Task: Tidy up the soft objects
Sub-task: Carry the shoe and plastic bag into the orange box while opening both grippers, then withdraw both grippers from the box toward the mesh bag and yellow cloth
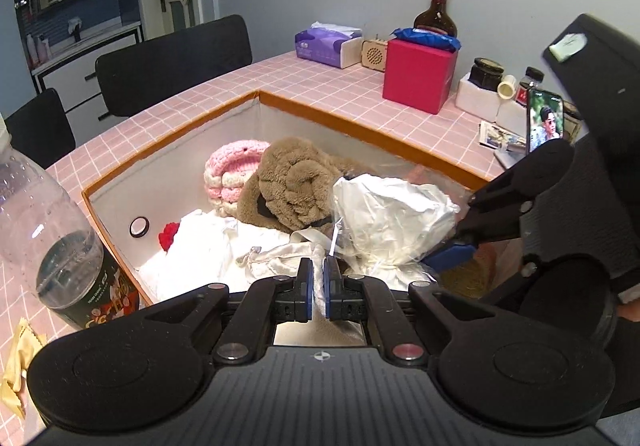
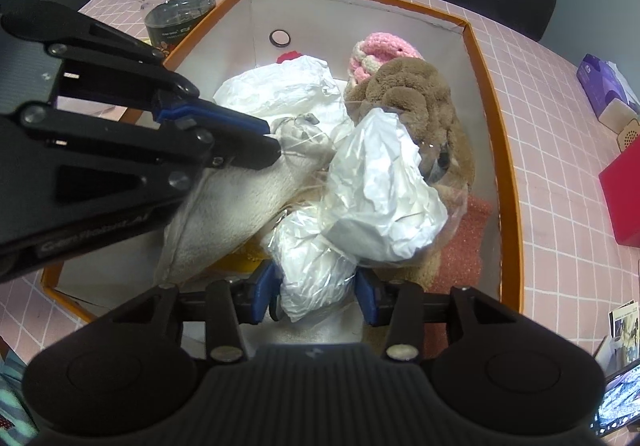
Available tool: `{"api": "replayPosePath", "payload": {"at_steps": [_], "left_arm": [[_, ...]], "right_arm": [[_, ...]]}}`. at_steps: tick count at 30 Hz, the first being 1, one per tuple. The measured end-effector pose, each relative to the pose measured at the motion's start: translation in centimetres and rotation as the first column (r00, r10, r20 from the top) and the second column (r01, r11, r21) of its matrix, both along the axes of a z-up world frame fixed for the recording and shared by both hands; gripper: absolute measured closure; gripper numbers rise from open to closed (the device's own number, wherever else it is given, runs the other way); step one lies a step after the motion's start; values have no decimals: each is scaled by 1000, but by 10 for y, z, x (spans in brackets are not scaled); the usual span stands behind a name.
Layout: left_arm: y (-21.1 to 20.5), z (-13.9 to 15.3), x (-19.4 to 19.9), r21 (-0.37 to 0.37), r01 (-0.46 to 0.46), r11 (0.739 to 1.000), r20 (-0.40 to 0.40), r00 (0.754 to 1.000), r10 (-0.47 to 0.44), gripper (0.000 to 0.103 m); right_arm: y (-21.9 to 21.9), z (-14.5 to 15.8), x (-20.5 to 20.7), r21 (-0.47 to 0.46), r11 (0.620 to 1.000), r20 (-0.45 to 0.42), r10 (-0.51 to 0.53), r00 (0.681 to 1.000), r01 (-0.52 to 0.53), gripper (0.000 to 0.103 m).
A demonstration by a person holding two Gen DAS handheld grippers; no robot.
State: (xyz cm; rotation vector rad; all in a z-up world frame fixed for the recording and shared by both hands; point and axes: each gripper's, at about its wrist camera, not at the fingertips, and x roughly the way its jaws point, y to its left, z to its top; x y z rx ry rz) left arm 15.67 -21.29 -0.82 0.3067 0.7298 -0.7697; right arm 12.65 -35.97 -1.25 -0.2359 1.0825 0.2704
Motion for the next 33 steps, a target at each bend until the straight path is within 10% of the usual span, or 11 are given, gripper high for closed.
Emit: {"api": "replayPosePath", "payload": {"at_steps": [33], "left_arm": [[92, 38, -72, -142, -62, 988, 187, 978, 88, 74]], "right_arm": [[47, 52, -71, -46, 999, 332, -4, 943, 20, 35]]}}
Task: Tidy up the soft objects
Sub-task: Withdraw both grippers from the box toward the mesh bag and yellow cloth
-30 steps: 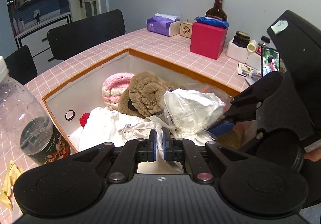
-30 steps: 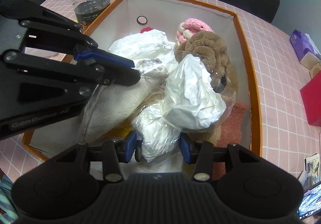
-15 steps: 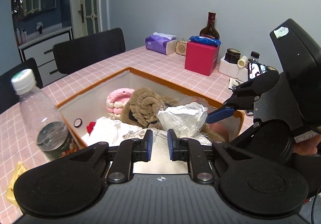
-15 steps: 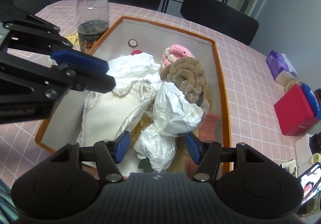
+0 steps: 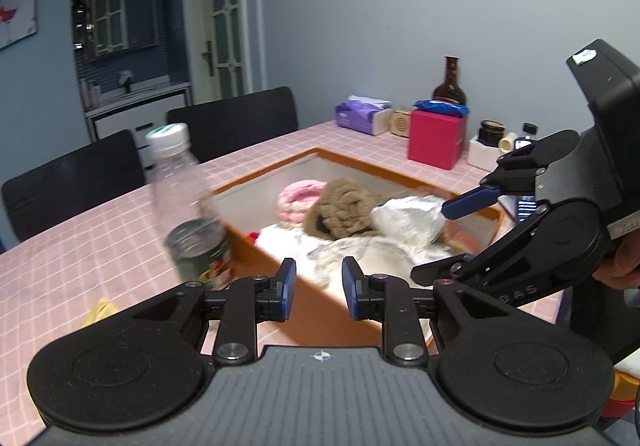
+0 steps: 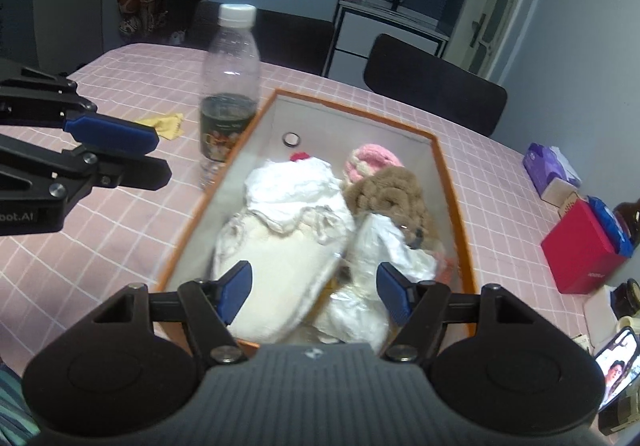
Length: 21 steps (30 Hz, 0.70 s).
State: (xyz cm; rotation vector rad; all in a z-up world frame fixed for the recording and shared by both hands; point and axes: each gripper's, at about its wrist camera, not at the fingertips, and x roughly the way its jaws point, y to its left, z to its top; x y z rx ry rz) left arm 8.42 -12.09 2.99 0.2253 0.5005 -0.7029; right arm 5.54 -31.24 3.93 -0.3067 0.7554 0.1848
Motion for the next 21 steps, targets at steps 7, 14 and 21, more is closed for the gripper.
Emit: {"api": "replayPosePath", "payload": {"at_steps": [7, 14, 21], "left_arm": [[40, -10, -7, -22, -85, 996, -5, 996, 85, 71], [79, -23, -13, -21, -180, 983, -8, 984, 180, 69], [124, -40, -7, 1, -256, 967, -39, 966, 256, 63]], "right_arm": [[36, -1, -2, 32, 997, 32, 70, 997, -71, 35], [74, -12, 3, 39, 988, 49, 148, 988, -150, 35], [113, -29, 23, 48, 972, 15, 230, 973, -231, 38]]}}
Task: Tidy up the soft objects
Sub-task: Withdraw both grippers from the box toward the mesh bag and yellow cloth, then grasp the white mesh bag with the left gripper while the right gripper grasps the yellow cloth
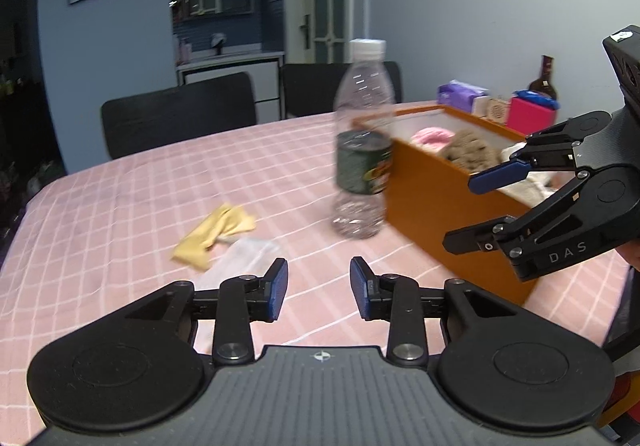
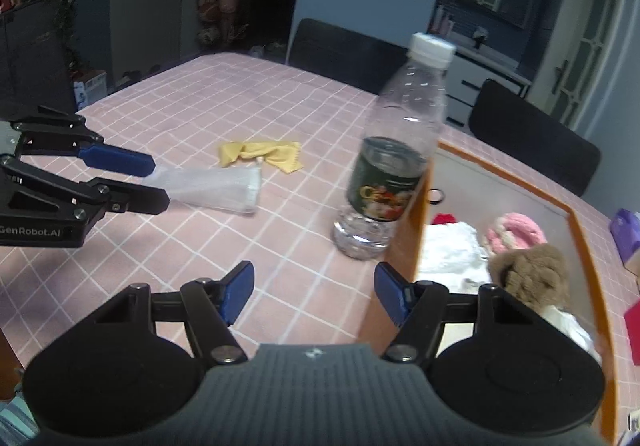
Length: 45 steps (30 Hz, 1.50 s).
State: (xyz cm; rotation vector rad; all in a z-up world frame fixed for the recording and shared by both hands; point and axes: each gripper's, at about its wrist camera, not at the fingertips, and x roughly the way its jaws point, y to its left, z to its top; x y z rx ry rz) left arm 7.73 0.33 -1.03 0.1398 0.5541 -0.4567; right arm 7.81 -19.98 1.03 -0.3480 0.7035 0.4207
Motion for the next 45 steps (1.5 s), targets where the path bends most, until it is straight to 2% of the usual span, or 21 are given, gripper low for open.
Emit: {"api": "replayPosePath", "payload": {"at_steps": [3, 7, 11, 12, 20, 24, 26, 28, 32, 36, 38, 39, 42, 45], "left_arm": [[14, -5, 5, 7, -24, 1000, -14, 1000, 25, 59], [30, -11, 14, 25, -41, 999, -23, 999, 41, 47], [34, -22, 29, 62, -6, 998, -30, 1000, 8, 30], [35, -25, 34, 77, -2, 997, -32, 999, 5, 28], [30, -49, 77, 174, 44, 984, -101, 995, -27, 25], [34, -57, 99, 167, 31, 985, -175, 985, -1, 26], [35, -62, 111, 148, 38, 988, -231, 973, -3, 30], [34, -66, 118, 149, 38, 988, -253, 967, 1, 34], [32, -73, 128, 148, 32, 989, -295, 955, 13, 56], [34, -73, 131, 139, 22, 990, -291, 957, 20, 79], [34, -72, 131, 145, 15, 989, -286, 958, 27, 94], [34, -72, 132, 146, 13, 989, -284, 958, 30, 98], [33, -71, 130, 162, -2, 987, -271, 961, 46, 103], [35, -68, 124, 126, -8, 992, -263, 964, 41, 103]], "right_arm": [[15, -4, 8, 5, 1000, -6, 29, 1000, -29, 39], [35, -10, 22, -1, 998, -24, 58, 998, -58, 39], [50, -22, 39, -29, 998, -44, 54, 998, -55, 39], [53, -26, 44, -32, 998, -53, 45, 998, -47, 39], [74, -56, 85, -39, 999, -130, 6, 992, -11, 43], [77, -61, 99, -31, 1000, -146, -2, 989, -2, 43], [77, -64, 105, -31, 1000, -156, -7, 988, 2, 43], [77, -66, 109, -29, 1000, -164, -11, 986, 6, 43], [77, -67, 115, -24, 1000, -172, -11, 985, 7, 43], [76, -69, 118, -21, 1000, -179, -10, 984, 6, 43], [78, -70, 118, -23, 1000, -182, -9, 983, 5, 43], [79, -71, 119, -22, 1000, -183, -10, 983, 6, 43], [83, -70, 119, -10, 1000, -177, -5, 984, 3, 43], [89, -67, 119, -1, 1000, -167, 1, 986, -2, 43]]}}
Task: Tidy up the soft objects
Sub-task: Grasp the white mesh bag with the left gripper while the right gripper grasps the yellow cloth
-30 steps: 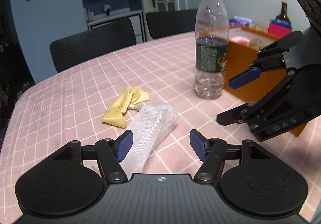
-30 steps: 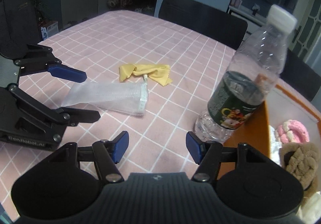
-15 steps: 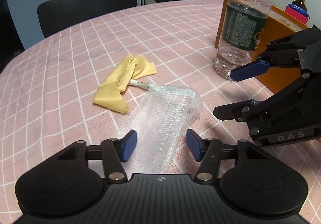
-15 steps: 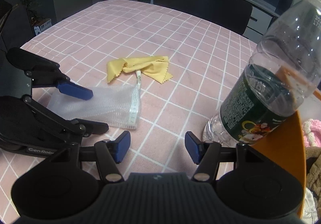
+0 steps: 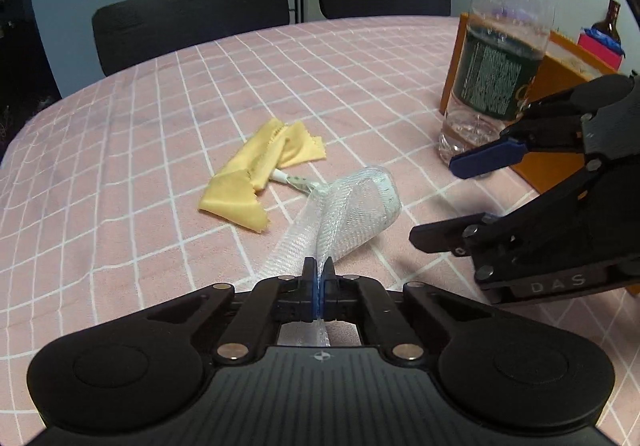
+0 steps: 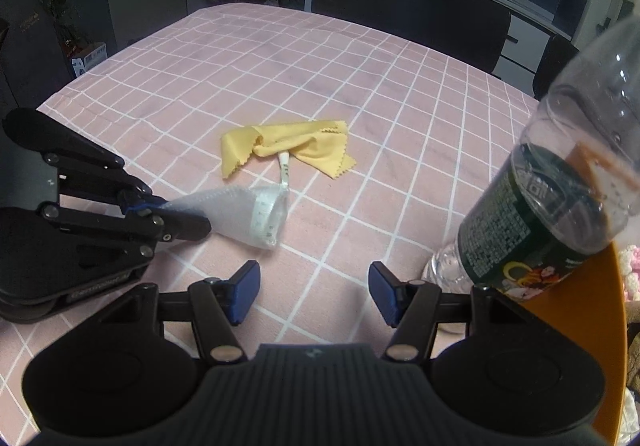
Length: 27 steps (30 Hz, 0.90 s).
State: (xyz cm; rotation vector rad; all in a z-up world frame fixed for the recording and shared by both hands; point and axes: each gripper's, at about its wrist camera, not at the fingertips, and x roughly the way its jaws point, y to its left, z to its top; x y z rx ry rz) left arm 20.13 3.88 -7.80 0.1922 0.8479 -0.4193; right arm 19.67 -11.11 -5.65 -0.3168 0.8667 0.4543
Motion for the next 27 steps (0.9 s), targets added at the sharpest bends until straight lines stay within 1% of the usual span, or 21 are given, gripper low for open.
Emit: {"api": "replayPosePath", "payload": {"at_steps": [6, 11, 13, 15, 17, 18, 22, 27], "left_arm": [[20, 26, -6, -49, -53, 997, 60, 997, 55, 103], [39, 37, 2, -31, -104, 994, 87, 990, 107, 103], [47, 37, 7, -29, -126, 992, 85, 988, 128, 103], [54, 35, 13, -30, -146, 989, 81, 986, 147, 103], [61, 32, 20, -30, -164, 986, 77, 983, 166, 103], [64, 31, 23, -32, -173, 984, 75, 982, 175, 103], [78, 27, 34, -53, -205, 977, 64, 976, 208, 103], [89, 22, 46, -77, -227, 971, 58, 971, 232, 103]], "right_arm": [[15, 5, 3, 25, 1000, 17, 0, 1000, -1, 42], [30, 5, 12, 29, 999, 22, 12, 1000, -13, 40], [36, 4, 18, 35, 999, 20, 16, 1000, -17, 38], [40, 3, 25, 42, 999, 23, 16, 1000, -17, 33], [44, 1, 34, 51, 999, 21, 9, 1000, -10, 27], [45, -1, 39, 60, 998, 21, 4, 1000, -5, 22], [49, -6, 56, 93, 996, 30, -19, 999, 16, 12], [60, -11, 77, 95, 995, 40, -46, 998, 42, 7]]}}
